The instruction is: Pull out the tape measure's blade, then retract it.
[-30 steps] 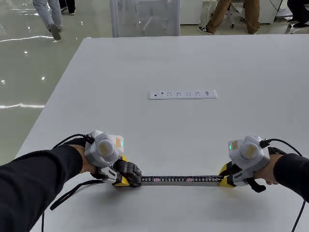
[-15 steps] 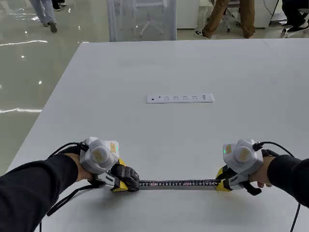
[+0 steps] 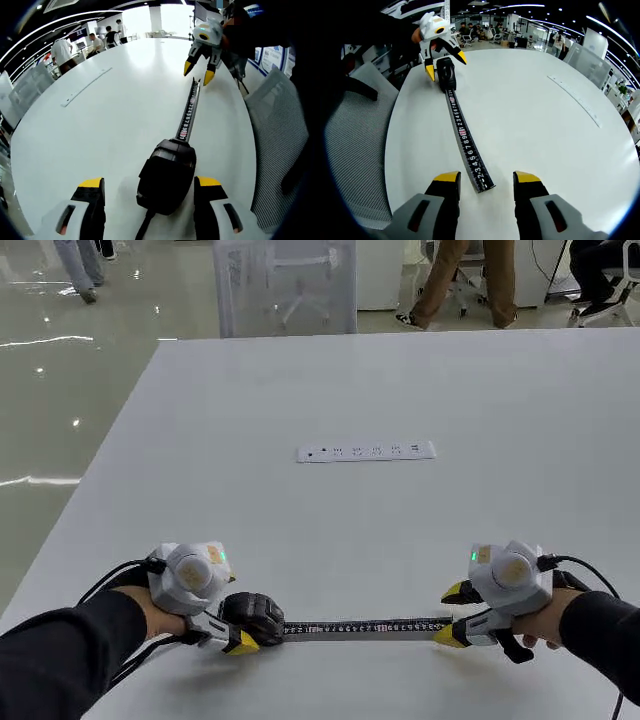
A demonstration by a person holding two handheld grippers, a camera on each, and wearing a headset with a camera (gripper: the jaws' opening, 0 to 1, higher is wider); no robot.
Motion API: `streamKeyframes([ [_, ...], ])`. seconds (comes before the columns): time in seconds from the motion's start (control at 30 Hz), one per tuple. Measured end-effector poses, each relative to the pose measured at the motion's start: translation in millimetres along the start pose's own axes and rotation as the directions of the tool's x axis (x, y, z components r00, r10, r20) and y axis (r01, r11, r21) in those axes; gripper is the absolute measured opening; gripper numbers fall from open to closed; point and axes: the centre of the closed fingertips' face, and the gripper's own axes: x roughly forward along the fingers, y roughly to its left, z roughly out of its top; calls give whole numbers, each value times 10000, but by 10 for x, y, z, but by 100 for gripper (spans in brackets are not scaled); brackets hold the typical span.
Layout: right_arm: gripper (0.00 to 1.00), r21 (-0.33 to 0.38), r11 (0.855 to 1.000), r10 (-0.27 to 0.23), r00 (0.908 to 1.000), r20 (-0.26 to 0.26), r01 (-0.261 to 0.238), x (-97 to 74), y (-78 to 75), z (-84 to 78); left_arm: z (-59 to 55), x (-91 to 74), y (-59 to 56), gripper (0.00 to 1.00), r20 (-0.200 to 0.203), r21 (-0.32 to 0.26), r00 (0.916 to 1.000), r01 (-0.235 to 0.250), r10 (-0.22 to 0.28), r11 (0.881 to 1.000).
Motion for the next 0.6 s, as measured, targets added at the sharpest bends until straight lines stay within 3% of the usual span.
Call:
streamKeyframes([
  [0.1,45,308,9973,-681,9967,448,668,-123,-64,34,6,-100,60,79,400,-1001,9989,-195,236,9948],
  [0.17,47,670,9924,-1073,9921,657,1029,-215,-94,31,36,-174,54,86,870,-1864,9960,-35,201,9825],
  [0.3,54,1181,9810,-1635,9834,792,1536,-356,-115,-56,97,-319,65,95,1894,-2312,9800,-158,609,9728],
  [0.43,60,1869,9625,-2188,9700,1062,1966,-531,-85,-146,-8,-447,74,100,2456,-2954,9633,-321,1084,9548],
  [0.47,61,1964,9576,-2352,9656,1111,2106,-567,-88,-166,-44,-477,60,100,2451,-3166,9626,-327,1151,9480],
  [0.53,65,2242,9458,-2661,9565,1198,2351,-653,-69,-222,-95,-564,54,100,2668,-3597,9529,-405,1443,9322],
  [0.6,71,2759,9254,-3067,9411,1421,2599,-745,-54,-254,-155,-652,50,100,2882,-3888,9426,-458,1687,9202],
])
